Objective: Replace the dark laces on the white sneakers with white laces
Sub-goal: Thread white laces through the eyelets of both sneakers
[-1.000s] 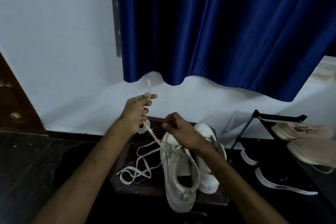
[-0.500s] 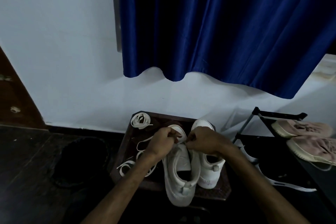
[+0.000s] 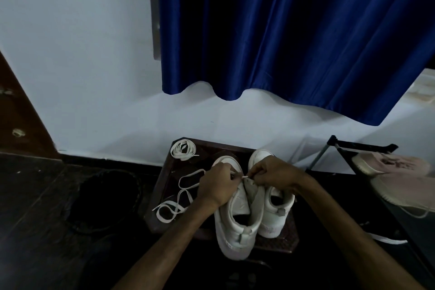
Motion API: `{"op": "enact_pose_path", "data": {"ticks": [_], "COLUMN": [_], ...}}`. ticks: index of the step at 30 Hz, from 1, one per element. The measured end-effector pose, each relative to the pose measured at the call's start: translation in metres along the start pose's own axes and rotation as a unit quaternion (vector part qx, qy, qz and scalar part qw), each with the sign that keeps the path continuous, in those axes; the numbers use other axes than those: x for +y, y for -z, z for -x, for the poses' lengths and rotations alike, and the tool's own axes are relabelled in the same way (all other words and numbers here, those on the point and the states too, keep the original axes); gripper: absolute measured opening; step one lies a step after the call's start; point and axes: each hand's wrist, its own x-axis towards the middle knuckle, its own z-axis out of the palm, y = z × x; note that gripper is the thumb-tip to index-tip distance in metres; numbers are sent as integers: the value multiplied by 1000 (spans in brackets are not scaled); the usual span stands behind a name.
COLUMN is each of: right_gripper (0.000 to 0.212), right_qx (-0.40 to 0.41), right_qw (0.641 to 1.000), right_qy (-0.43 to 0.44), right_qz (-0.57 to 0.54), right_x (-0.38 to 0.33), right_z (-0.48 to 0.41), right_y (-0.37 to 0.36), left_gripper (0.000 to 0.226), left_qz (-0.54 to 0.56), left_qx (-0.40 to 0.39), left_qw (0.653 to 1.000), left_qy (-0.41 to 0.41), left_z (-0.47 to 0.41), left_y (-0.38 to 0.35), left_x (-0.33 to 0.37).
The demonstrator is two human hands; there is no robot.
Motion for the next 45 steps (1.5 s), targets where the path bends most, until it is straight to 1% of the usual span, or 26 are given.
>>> {"op": "enact_pose_path", "data": {"ticks": [9,15,23,26,29,31,34,36,37,39,41,43,45], "right_gripper": [25,25,21,23,26,29,21,24,26,26,20,19,19], "right_qx": [-1,21,51,37,12,34,130,178,192,212,222,238,249], "right_qw": [1000,1000,999,999,999,999,988,980,978,974,969,964,962], "right_qy": [-10,-13,-14,-24,-36,-32,-46,-63,-67,-63,-61,-63,-63], "right_qz": [-27,-8,3,18,-5,22,74,64,53,52,90,100,91], "right_x": [1,-2,-7,-13,-23,-29,-34,-37,-38,-42,-44,-45,-46], "right_z": [-2,1,5,5,6,6,6,7,9,14,17,19,21], "right_y": [-3,-6,-11,-8,-4,-10,-32,-48,-54,-64,-73,-78,-82], "left_gripper": [29,30,36,32,24,22,20,20,21,34,45,39,31], "left_qz": [-43,-53,-138,-119,-89,-78,-49,-41,-38,-16,1,-19,-11], "left_qx": [-56,-54,-18,-29,-31,-49,-84,-120,-136,-157,-163,-196,-230], "left_qw": [996,996,989,991,995,995,995,992,990,987,986,980,973], "left_qy": [-55,-53,-52,-46,-36,-29,-22,-27,-24,-13,-15,-20,0], "left_z": [-1,0,1,-1,-5,-10,-20,-23,-25,-23,-19,-13,-6], "left_y": [9,5,-3,-2,4,11,24,28,28,28,27,31,37], "left_x": [-3,-3,5,4,-1,-4,-10,-15,-19,-23,-24,-22,-24]}}
